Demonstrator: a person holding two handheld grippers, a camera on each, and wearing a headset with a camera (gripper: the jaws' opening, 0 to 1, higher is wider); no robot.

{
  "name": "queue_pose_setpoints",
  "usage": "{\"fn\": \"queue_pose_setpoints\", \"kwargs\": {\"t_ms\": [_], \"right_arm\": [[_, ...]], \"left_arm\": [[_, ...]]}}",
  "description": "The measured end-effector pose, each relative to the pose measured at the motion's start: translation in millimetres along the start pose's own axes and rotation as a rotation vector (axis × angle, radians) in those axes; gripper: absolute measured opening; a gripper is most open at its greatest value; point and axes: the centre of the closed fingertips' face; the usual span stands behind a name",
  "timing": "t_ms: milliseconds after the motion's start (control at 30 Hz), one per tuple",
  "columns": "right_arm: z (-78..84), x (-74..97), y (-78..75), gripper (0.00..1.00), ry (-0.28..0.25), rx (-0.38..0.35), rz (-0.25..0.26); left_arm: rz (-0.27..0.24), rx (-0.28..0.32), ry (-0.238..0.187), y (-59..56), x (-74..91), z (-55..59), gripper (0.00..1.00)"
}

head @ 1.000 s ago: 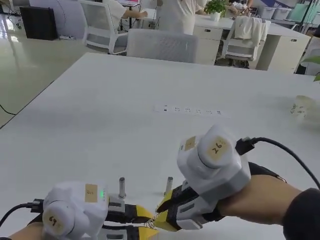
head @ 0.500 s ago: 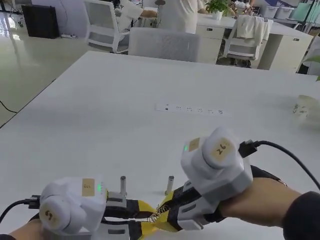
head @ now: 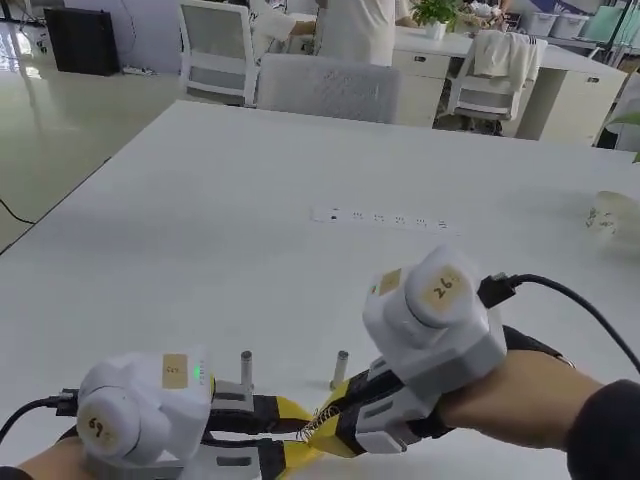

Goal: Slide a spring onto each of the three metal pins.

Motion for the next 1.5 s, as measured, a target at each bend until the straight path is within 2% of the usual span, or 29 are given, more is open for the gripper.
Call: {"fn": "queue_pose_setpoints", "kwargs": {"t_ms": [300, 800, 1500], "right_arm": [[5.4, 6.0, -7.6, 0.08, 0.017, -0.009, 0.021], [24.2, 23.0, -23.1, 0.08, 0.052, -0.033, 0.059], [43.7, 48.9, -41.4, 0.08, 0.095, -0.049, 0.108]], "left_arm": [[-0.012, 0.027, 0.007, 3.4, 4.3, 4.6, 0.17], [-0.039, 0.093, 0.015, 7.1, 16.2, 15.9, 0.36], [-0.161, 0.184, -0.021, 19.8, 45.7, 29.6, 0.47]]}}
Point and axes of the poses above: the centre of the closed fingertips' face, and the gripper's own axes: x roughly backward along the fingers, y roughly to its left, z roughly out of its underside, and after that the axes turned 3 degrees about x, right-handed
